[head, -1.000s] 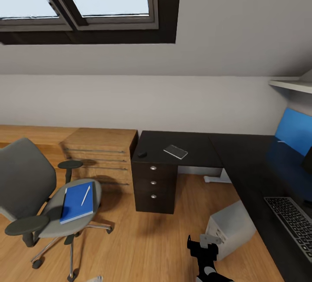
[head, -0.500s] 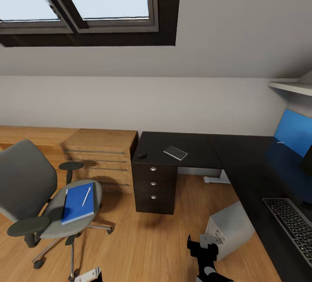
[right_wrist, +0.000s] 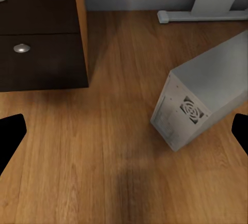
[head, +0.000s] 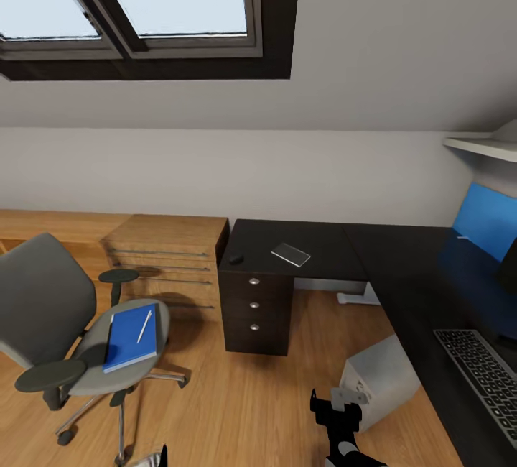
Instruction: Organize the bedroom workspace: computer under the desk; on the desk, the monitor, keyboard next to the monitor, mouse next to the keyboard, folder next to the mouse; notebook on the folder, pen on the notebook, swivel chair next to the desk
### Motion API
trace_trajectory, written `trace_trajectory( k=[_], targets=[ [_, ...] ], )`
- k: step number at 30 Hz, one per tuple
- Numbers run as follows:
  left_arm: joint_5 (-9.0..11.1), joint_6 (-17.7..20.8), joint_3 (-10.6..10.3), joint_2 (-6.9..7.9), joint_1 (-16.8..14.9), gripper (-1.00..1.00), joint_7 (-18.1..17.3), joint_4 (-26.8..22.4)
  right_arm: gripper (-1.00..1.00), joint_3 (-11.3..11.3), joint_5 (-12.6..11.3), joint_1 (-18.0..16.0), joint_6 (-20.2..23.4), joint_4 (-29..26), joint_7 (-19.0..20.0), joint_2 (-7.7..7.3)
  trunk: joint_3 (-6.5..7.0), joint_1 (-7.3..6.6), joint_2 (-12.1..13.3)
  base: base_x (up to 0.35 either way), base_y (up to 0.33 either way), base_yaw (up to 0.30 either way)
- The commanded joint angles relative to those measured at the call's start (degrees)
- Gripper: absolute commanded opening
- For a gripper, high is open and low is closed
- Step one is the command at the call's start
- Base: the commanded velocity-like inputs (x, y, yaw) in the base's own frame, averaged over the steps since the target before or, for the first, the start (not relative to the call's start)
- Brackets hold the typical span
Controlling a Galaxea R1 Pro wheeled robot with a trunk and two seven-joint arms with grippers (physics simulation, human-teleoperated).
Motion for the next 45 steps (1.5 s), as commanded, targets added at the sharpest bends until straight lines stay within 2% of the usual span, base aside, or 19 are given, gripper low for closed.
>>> trace_trajectory(
  k=[1, 2, 4, 12, 18, 32, 45],
  targets=[
    [0.1, 0.8, -0.2, 0.06, 0.7, 1.00, 0.3, -1.0, 1.00, 0.5, -0.6, 0.0, -0.4, 0.1, -0.1, 0.02, 0.11, -0.21, 0.3, 0.000, 0.000, 0.000],
    [-0.2, 4.4, 0.1, 0.16, 2.4, 1.00, 0.4, -3.4, 1.00, 0.5, -0.6, 0.0, -1.9, 0.1, -0.2, 0.02, 0.29, -0.42, 0.7, 0.000, 0.000, 0.000],
    [-0.3, 5.5, 0.2, 0.33, 2.9, 1.00, 0.4, -4.2, 1.00, 0.5, -0.5, 0.0, -3.1, 0.2, -0.2, 0.02, 0.65, -0.86, 1.6, 0.000, 0.000, 0.000],
    [-0.2, 6.5, 0.3, 1.09, 3.2, 1.00, 0.4, -4.8, 1.00, 0.5, -0.4, 0.0, -4.1, 0.2, -0.2, 0.10, 2.08, -2.62, 4.8, 0.000, 0.000, 0.000],
    [-0.2, 6.5, 0.3, 1.11, 3.2, 1.00, 0.4, -4.7, 1.00, 0.5, -0.4, 0.0, -4.1, 0.2, -0.2, 0.11, 3.16, -3.94, 7.2, 0.000, 0.000, 0.048],
    [-0.2, 6.5, 0.2, 1.04, 3.2, 1.00, 0.4, -4.6, 1.00, 0.5, -0.5, 0.0, -4.1, 0.2, -0.2, 0.19, 5.59, -7.01, 12.8, 0.000, 0.000, 0.233],
    [-0.1, 6.5, 0.1, 1.03, 3.2, 1.00, 0.4, -4.6, 1.00, 0.5, -0.4, 0.1, -4.2, 0.2, -0.1, 0.14, 5.31, -7.01, 12.8, 0.000, 0.000, 0.132]
  ],
)
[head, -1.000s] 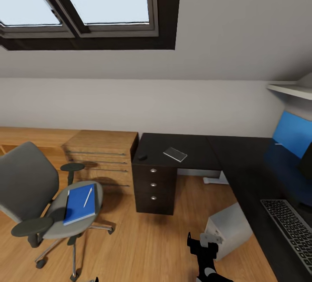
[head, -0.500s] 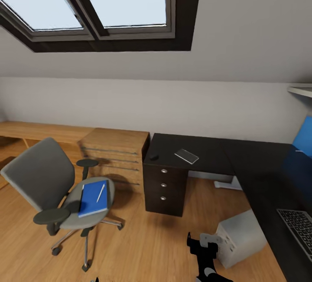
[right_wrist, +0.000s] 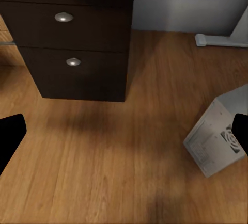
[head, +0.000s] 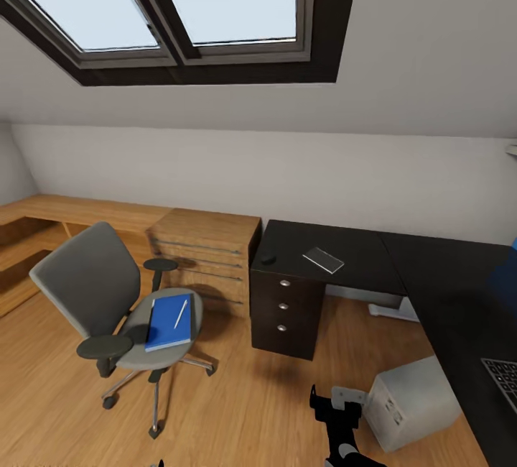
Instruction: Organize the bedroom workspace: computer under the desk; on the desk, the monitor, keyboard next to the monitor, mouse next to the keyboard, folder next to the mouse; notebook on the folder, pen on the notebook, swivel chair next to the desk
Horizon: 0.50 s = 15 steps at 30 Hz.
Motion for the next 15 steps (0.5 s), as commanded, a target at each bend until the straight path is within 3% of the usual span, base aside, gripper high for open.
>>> trace_trajectory(
  k=[1, 7, 15],
  targets=[
    [0.5, -0.2, -0.3, 0.09, 0.0, 1.00, 0.4, 0.0, 1.00, 0.5, -0.6, 0.0, -0.2, 0.1, -0.1, 0.02, -0.11, 0.03, -0.1, 0.000, 0.000, 0.024],
    [0.5, -0.2, -0.3, 0.05, 0.0, 1.00, 0.4, 0.1, 1.00, 0.5, -0.4, 0.2, -0.4, 0.1, 0.0, 0.00, -0.13, 0.03, -0.1, 0.079, 0.000, 0.011],
    [0.5, -0.2, -0.4, 0.00, 0.0, 1.00, 0.4, 0.1, 1.00, 0.6, -0.4, 0.4, -0.5, 0.1, 0.1, 0.10, -0.13, 0.03, -0.1, 0.295, 0.000, 0.001]
  ],
)
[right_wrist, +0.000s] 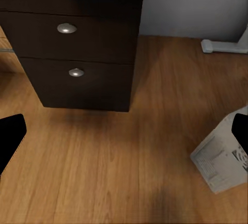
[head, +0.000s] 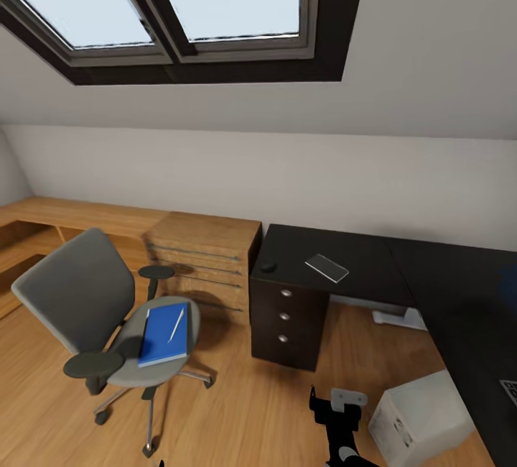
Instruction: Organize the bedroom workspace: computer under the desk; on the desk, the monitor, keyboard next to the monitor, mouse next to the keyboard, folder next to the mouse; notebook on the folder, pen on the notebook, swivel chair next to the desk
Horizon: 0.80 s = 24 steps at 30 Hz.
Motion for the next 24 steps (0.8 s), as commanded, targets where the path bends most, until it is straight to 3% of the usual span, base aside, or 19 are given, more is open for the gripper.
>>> trace_trajectory(
  k=[1, 14, 24],
  targets=[
    [0.5, -0.2, -0.3, 0.09, 0.0, 1.00, 0.4, -0.1, 1.00, 0.6, -0.6, 0.0, -0.2, 0.1, -0.1, 0.06, -0.10, 0.07, -0.1, 0.324, 0.000, 0.000],
    [0.5, -0.2, -0.5, -0.04, 0.0, 1.00, 0.4, 0.1, 1.00, 0.5, -0.8, 0.0, -0.3, 0.1, -0.1, 0.07, -0.07, 0.07, -0.1, 0.315, 0.000, 0.031],
    [0.3, -0.3, -0.6, -0.17, 0.0, 1.00, 0.5, 0.0, 1.00, 0.5, -0.8, 0.0, -1.1, 0.1, -0.1, 0.07, 0.07, 0.07, -0.1, 0.025, 0.000, 0.089]
  ],
)
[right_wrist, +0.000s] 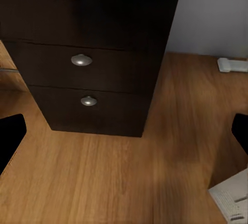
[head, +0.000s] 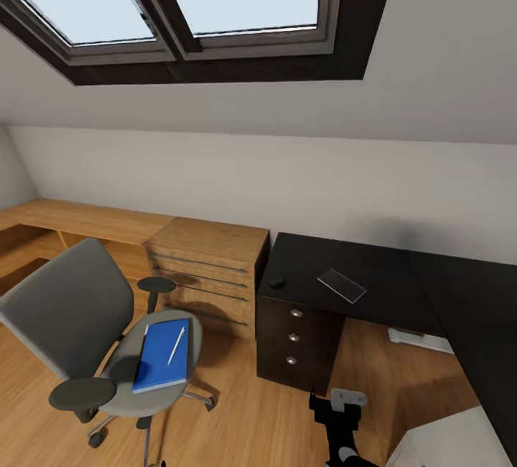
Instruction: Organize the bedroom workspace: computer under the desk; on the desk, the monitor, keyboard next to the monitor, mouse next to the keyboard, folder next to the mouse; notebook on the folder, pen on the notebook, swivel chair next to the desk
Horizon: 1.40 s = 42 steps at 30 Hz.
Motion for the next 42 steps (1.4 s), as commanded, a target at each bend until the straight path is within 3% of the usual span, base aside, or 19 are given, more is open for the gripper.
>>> trace_trajectory(
  k=[1, 6, 13, 15, 16, 21, 25, 31, 36, 37, 39, 42],
  targets=[
    [0.4, -0.2, -0.3, 0.06, 0.0, 1.00, 0.4, -0.1, 1.00, 0.5, -0.6, -0.1, -0.5, 0.1, -0.1, 0.03, -0.07, 0.03, -0.1, 0.002, 0.000, 0.010],
    [0.5, -0.3, -0.3, 0.02, 0.0, 1.00, 0.4, -0.4, 1.00, 0.5, -0.5, 0.2, -2.3, 0.1, -0.2, 0.03, 0.02, 0.03, -0.1, 0.001, 0.000, 0.005],
    [0.6, 0.5, -0.4, -0.07, 0.0, 1.00, 0.7, -5.3, 1.00, 0.5, -0.5, 0.5, -2.9, 0.1, -0.2, 0.04, 0.05, 0.03, -0.1, 0.000, 0.000, 0.001],
    [0.6, 3.5, -0.4, -0.07, 0.0, 1.00, 1.6, -7.9, 1.00, 0.5, -0.5, 0.5, -3.0, 0.1, -0.2, 0.04, 0.05, 0.03, -0.1, 0.000, 0.000, 0.000],
    [0.6, 9.2, -0.6, -0.07, 0.0, 1.00, 3.5, -10.9, 1.00, 0.5, -0.5, 0.6, -3.0, 0.1, -0.3, 0.04, 0.05, 0.03, -0.1, 0.000, 0.000, 0.000],
    [0.8, 21.3, -1.0, -0.04, 0.0, 1.00, 7.0, -16.6, 1.00, 0.5, -0.5, 0.6, -3.0, 0.1, -0.3, 0.05, 0.05, 0.03, -0.1, 0.000, 0.000, 0.000],
    [0.8, 23.9, -1.1, -0.17, 0.1, 1.00, 7.6, -18.5, 1.00, 0.5, -0.6, 0.6, -3.0, 0.1, -0.3, 0.04, 0.05, 0.03, -0.1, 0.000, 0.000, 0.000],
    [0.8, 26.8, -1.1, -1.56, 0.0, 1.00, 8.0, -21.2, 1.00, 0.6, -0.4, 0.6, -3.1, -0.3, -0.2, 0.10, 0.05, 0.03, -0.1, 0.000, 0.000, 0.000],
    [0.8, 31.3, -1.1, -2.13, 0.0, 1.00, 8.3, -22.2, 1.00, 0.8, -0.3, 0.6, -3.0, -0.9, -0.3, 0.08, 0.05, 0.03, -0.1, 0.000, 0.000, 0.000],
    [0.8, 34.9, -1.0, -2.44, -0.4, 1.00, 8.5, -22.9, 1.00, 0.8, -0.2, 0.5, -2.5, -2.3, -0.4, 0.11, 0.05, 0.03, -0.1, 0.000, 0.000, 0.000],
    [0.8, 36.2, -1.0, -2.79, -1.1, 1.00, 8.6, -23.4, 1.00, 0.8, -0.2, 0.5, -1.8, -3.9, -0.4, 0.12, 0.05, 0.03, -0.1, 0.000, 0.000, 0.000],
    [0.9, 39.7, -1.0, -4.34, -4.6, 1.00, 9.3, -23.7, 1.00, 0.8, -0.1, 0.5, 4.4, -10.8, -0.5, 0.05, 0.05, 0.03, -0.1, 0.000, 0.000, 0.000]
  ],
)
